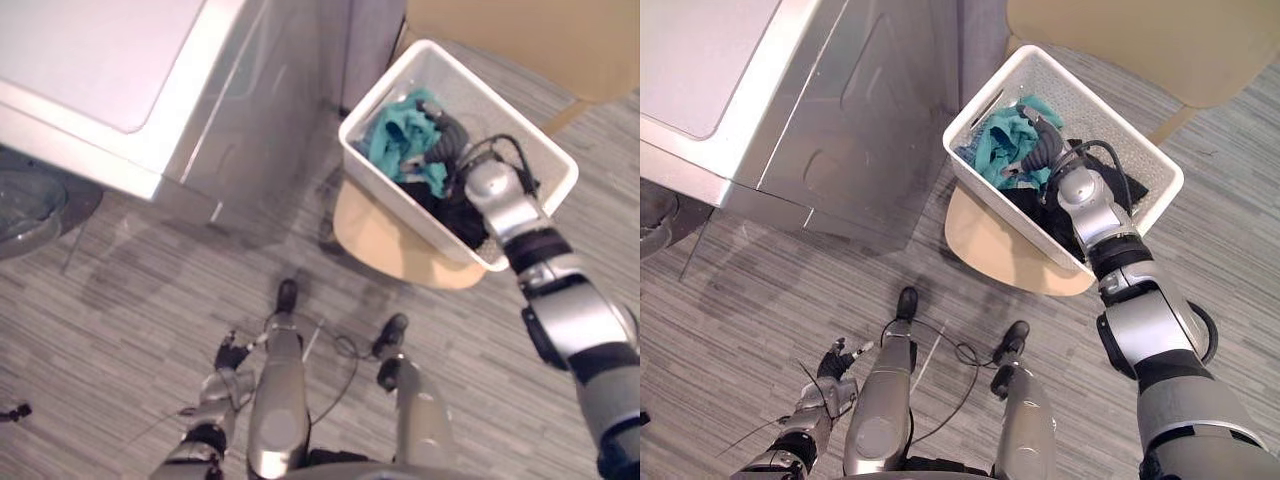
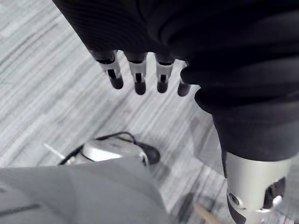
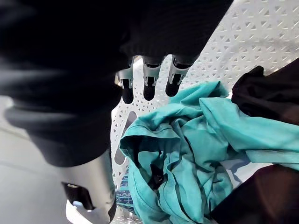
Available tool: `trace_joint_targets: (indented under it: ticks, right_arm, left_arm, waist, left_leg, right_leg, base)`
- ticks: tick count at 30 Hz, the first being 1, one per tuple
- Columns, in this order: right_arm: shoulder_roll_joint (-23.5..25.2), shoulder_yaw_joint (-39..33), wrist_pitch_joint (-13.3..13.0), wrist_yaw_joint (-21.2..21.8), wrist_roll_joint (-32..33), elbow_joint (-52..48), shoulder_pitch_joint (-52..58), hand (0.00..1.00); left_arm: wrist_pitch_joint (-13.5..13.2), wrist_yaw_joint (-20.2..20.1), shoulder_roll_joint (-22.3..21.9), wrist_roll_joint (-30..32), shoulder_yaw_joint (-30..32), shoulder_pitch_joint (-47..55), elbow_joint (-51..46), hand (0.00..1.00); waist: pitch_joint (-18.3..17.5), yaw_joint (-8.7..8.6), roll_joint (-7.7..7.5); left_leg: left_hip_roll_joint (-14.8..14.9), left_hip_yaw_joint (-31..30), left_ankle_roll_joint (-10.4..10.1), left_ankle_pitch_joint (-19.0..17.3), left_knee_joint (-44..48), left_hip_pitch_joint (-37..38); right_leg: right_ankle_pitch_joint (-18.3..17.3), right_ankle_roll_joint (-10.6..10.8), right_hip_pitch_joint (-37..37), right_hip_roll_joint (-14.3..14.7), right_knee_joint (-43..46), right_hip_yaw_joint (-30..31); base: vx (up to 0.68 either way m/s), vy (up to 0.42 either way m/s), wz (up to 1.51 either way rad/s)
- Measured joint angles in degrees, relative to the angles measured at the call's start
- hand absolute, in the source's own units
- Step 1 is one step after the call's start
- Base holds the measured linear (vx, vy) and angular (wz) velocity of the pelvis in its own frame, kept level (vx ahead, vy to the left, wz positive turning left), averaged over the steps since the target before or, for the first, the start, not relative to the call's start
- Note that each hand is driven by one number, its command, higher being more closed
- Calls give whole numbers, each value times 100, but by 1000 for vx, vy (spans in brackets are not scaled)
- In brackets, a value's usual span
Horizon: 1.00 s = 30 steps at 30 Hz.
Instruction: Pick up the laundry basket with both hands and put the clothes into the washing machine.
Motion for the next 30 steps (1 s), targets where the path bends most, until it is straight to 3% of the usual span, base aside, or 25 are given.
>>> trace_joint_targets:
  ticks: [16,26,27,30]
  right_arm:
    - [-68,-440,137,-419,-112,560,-519,0]
    - [-240,95,148,-537,-611,575,-627,0]
    - [-352,123,153,-590,-720,572,-645,100]
    - [-472,170,165,-660,-858,559,-677,100]
  left_arm:
    - [-37,129,-296,-290,-210,-215,-742,0]
    - [-55,243,-515,-450,-335,-205,-1894,0]
    - [-111,233,-573,-448,-401,-202,-2096,0]
    - [-153,222,-684,-451,-413,-182,-2360,0]
  waist:
    - [-2,136,-5]
    - [5,239,7]
    - [5,291,7]
    - [5,307,7]
  left_leg:
    - [75,-73,-32,109,109,-911]
    - [22,-322,-26,115,435,-1733]
    - [-3,-361,-26,115,465,-1808]
    - [-44,-467,-26,115,563,-2017]
  right_leg:
    - [6,-9,-699,33,24,-288]
    - [-206,-134,-1286,-119,486,-717]
    - [-289,-142,-1368,-178,616,-765]
    - [-473,-164,-1530,-289,936,-923]
  base:
    - [5,0,2]
    - [4,13,10]
    - [17,7,22]
    - [15,0,20]
